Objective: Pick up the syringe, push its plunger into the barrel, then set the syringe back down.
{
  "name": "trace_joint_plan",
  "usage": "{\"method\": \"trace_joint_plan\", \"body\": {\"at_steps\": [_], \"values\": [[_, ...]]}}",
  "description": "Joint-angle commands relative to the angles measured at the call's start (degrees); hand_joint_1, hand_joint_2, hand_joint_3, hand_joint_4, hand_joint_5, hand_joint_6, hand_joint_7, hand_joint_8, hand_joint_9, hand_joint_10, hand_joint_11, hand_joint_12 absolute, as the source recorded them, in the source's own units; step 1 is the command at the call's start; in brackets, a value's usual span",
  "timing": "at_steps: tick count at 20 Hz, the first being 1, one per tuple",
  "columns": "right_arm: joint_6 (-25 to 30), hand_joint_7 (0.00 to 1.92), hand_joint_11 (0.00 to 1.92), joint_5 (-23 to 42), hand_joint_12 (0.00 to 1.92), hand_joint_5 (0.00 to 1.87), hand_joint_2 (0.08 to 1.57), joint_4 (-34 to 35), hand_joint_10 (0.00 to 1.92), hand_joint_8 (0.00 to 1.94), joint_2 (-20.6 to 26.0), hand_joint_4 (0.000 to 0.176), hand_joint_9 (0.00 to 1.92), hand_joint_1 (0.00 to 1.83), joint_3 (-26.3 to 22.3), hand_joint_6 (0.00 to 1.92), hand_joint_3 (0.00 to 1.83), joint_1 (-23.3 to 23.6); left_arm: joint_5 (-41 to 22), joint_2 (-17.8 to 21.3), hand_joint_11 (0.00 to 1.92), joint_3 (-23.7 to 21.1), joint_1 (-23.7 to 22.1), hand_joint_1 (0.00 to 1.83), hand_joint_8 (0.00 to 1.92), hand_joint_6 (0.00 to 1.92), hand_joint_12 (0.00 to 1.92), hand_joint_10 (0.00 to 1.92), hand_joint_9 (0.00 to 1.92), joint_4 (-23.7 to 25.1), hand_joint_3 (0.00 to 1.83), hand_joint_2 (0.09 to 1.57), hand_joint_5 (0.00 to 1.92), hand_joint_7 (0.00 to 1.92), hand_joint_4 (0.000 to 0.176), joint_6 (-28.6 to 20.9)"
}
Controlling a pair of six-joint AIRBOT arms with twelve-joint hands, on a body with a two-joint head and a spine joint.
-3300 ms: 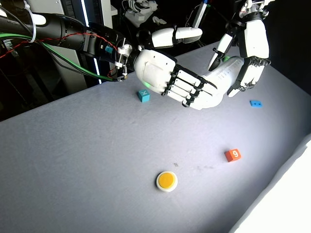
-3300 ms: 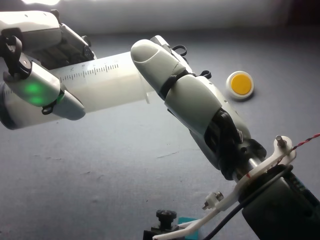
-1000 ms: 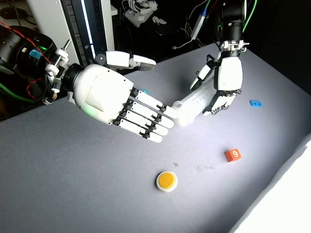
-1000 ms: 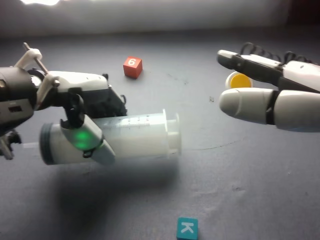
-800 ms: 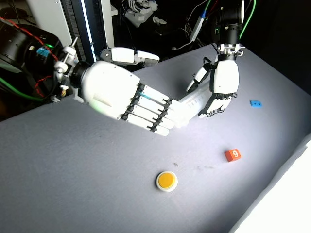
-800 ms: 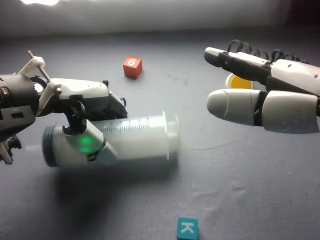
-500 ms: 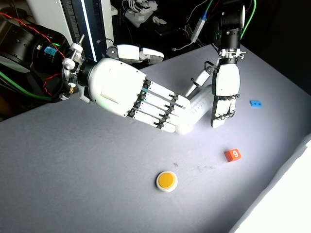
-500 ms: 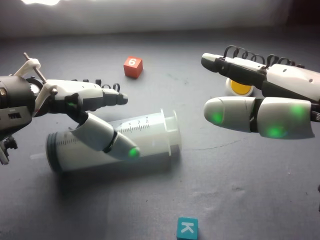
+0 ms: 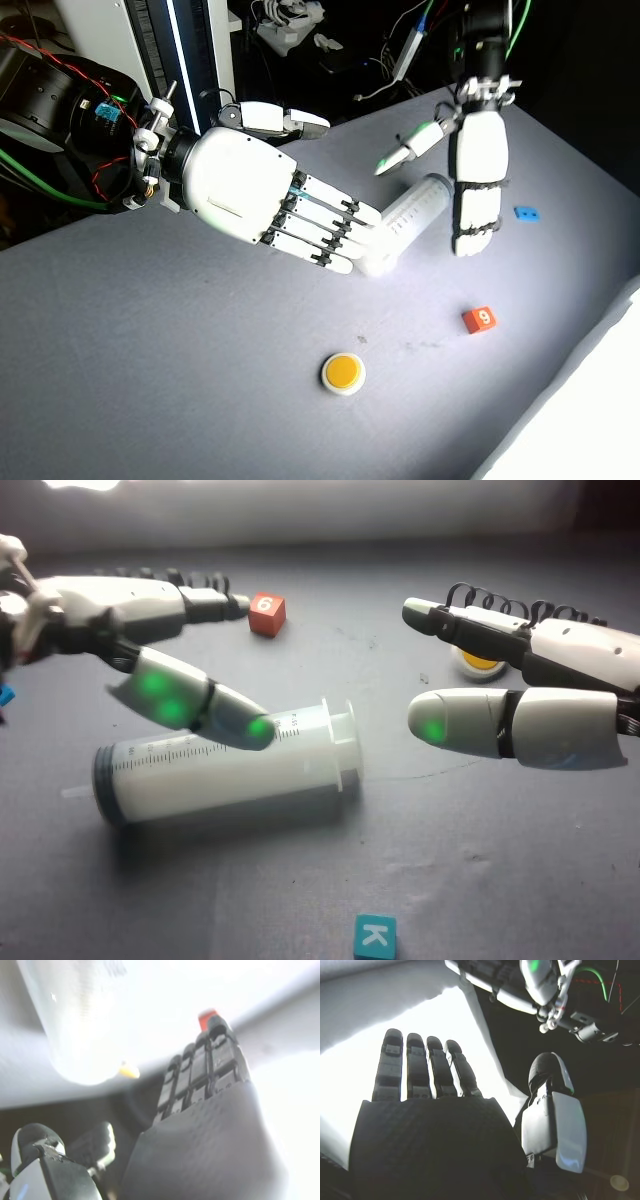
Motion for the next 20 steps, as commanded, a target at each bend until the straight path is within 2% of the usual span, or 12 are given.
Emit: {"method": "trace_joint_plan", "body": {"at_steps": [1,6,7,8,9,11,12,13,14,15,16,20], "values": [[-0.2,0.00,0.00,5.8,0.00,0.00,1.09,-1.0,0.00,0.00,0.1,0.000,0.00,0.06,-0.1,0.00,0.00,0.3,-7.5,0.5,0.00,0.0,-1.0,0.35,0.01,0.00,0.23,0.01,0.03,1.0,0.01,0.79,0.00,0.03,0.000,-0.2],[-0.9,0.14,0.04,6.2,0.03,0.11,1.09,-1.3,0.01,0.01,0.1,0.000,0.09,0.09,-0.1,0.01,0.00,0.1,-27.1,7.0,0.05,-1.6,-0.7,0.42,0.02,0.03,0.82,0.05,0.41,6.8,0.00,1.08,0.37,0.44,0.000,0.0],[-0.9,0.65,0.12,6.3,0.79,0.54,1.12,-1.4,0.19,0.02,0.1,0.000,0.51,0.05,-0.1,0.07,0.00,0.0,-30.0,8.2,0.24,-1.8,-0.5,0.37,1.04,0.65,1.50,1.14,0.44,8.2,0.01,1.14,0.60,0.47,0.000,0.0],[-0.9,0.90,0.38,6.4,1.42,0.73,1.13,-1.5,1.09,0.98,0.1,0.000,0.75,0.05,-0.1,0.91,0.00,0.0,-32.8,9.1,0.76,-1.8,-0.2,0.21,1.74,1.67,1.84,1.76,0.78,9.2,0.01,1.17,0.89,0.81,0.000,0.2],[-0.9,0.94,0.52,6.6,1.82,0.73,1.13,-1.6,1.69,1.59,0.1,0.000,0.77,0.02,-0.2,1.56,0.00,-0.1,-36.6,10.3,0.98,-1.8,0.0,0.19,1.89,1.87,1.90,1.89,0.97,10.7,0.00,1.17,1.05,1.00,0.000,0.2],[-0.9,1.04,1.28,7.0,1.92,0.89,1.11,-1.8,1.91,1.93,0.1,0.000,1.12,0.00,-0.2,1.91,0.00,-0.2,-42.1,12.4,1.57,-1.3,-1.8,0.20,1.92,1.92,1.92,1.92,1.60,14.5,0.00,1.15,1.56,1.59,0.000,0.2],[-0.9,1.25,1.54,7.4,1.92,1.10,1.12,-2.1,1.92,1.94,0.1,0.000,1.36,0.00,-0.2,1.92,0.00,-0.3,-45.0,13.1,1.66,-0.8,-2.7,0.23,1.92,1.92,1.92,1.92,1.68,16.0,0.00,1.15,1.63,1.66,0.087,0.2],[-0.9,1.38,1.70,7.7,1.92,1.25,1.12,-2.3,1.92,1.94,0.1,0.000,1.50,0.00,-0.2,1.92,0.00,-0.4,-48.5,13.8,1.69,-0.2,-3.2,0.28,1.92,1.92,1.92,1.92,1.71,17.1,0.00,1.16,1.63,1.68,0.145,0.2],[-0.9,1.50,1.81,7.7,1.92,1.38,1.19,-2.4,1.92,1.94,0.1,0.103,1.61,0.00,-0.2,1.92,0.00,-0.4,-50.9,14.1,1.71,0.2,-3.3,0.30,1.92,1.92,1.92,1.92,1.74,18.3,0.01,1.23,1.65,1.72,0.127,0.2],[-0.9,1.55,1.85,7.7,1.92,1.42,1.25,-2.4,1.92,1.94,0.1,0.161,1.69,0.04,-0.2,1.92,0.01,-0.4,-53.9,14.4,1.74,1.0,-3.8,0.47,1.92,1.92,1.92,1.92,1.76,20.5,0.02,1.30,1.63,1.72,0.131,0.4],[-0.9,1.68,1.92,7.7,1.92,1.50,1.44,-2.4,1.92,1.94,0.1,0.175,1.78,0.60,-0.3,1.92,0.02,-0.4,-58.4,14.8,1.80,2.9,-3.3,1.02,1.92,1.92,1.92,1.92,1.77,23.5,0.02,1.41,1.62,1.71,0.129,0.4],[-0.9,1.67,1.92,7.8,1.92,1.49,1.49,-2.4,1.92,1.94,0.1,0.176,1.77,0.98,-0.3,1.92,0.01,-0.4,-63.7,14.9,1.75,5.0,-3.2,1.21,1.92,1.92,1.92,1.92,1.73,28.2,0.00,1.39,1.61,1.68,0.136,0.4]]}}
